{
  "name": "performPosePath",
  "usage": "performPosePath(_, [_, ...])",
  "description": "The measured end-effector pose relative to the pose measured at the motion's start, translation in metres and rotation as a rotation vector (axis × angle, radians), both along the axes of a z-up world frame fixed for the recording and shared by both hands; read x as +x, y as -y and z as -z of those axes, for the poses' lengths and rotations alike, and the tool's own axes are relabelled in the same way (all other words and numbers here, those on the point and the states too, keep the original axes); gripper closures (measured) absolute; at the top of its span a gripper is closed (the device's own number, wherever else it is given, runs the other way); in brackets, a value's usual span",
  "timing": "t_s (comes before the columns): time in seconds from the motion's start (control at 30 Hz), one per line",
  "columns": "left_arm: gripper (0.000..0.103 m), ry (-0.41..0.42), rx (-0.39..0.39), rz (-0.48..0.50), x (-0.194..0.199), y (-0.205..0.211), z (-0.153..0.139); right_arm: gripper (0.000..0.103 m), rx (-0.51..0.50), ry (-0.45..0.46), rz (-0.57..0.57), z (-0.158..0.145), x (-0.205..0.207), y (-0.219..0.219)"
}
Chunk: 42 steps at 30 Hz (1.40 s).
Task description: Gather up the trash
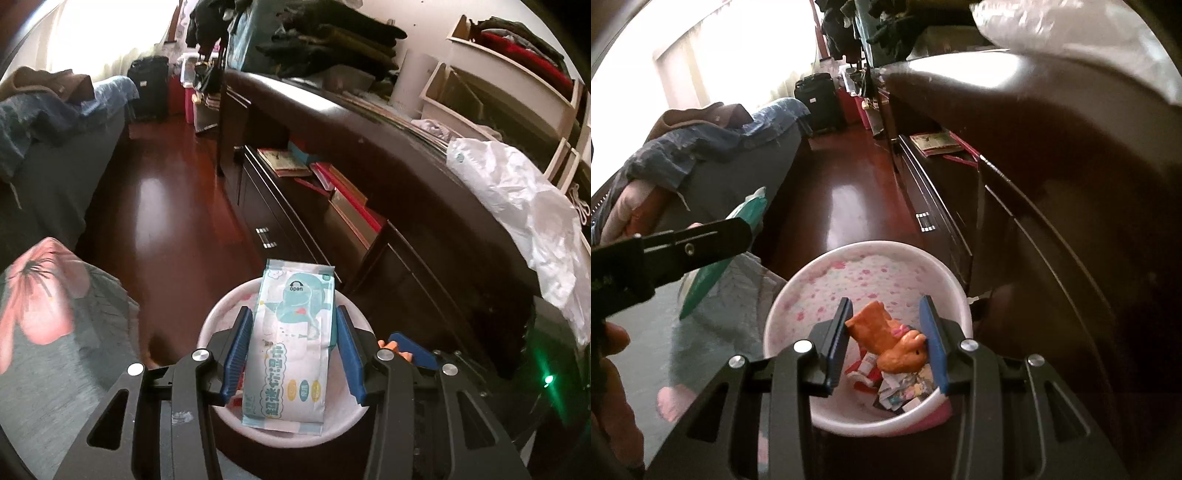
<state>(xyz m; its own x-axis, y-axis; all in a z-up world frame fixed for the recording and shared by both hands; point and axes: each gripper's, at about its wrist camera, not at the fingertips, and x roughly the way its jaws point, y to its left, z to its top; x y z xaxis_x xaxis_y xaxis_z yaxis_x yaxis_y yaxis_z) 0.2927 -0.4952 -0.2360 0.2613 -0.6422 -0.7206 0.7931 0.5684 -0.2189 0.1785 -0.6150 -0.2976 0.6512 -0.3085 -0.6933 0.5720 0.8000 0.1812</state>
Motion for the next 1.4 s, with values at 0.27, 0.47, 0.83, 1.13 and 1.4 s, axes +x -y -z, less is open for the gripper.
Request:
performPosePath(0.27, [0.029, -0.018, -0.012, -0.018, 0.01, 0.005, 0.007, 0.05, -0.023, -0.006, 0.014, 0.016, 0.014, 0.007])
performPosePath(0.47, [0.02, -0.001, -0.016, -0.042, 0.013, 0.0, 0.003, 0.04, -0.018, -0.008, 0.017, 0.019, 0.013, 0.003])
performPosePath(0.83, [0.009, 0.039, -0.007, -0.102, 0.005, -0.024, -0.013, 0.024, -0.016, -0.037, 0.013, 0.004, 0.002, -0.014])
performPosePath(1.13, [0.004, 0.116, -0.039, -0.273, -0.019, -0.123, -0.058, 0.004, -0.143, 0.005, -0.086, -0.051, -0.022, -0.099])
performPosePath(1.4, [0.004, 0.21, -0.075, -0.567, -0.051, -0.254, -0.097, 0.004, -0.152, 0.021, -0.312, -0.079, -0.027, -0.21])
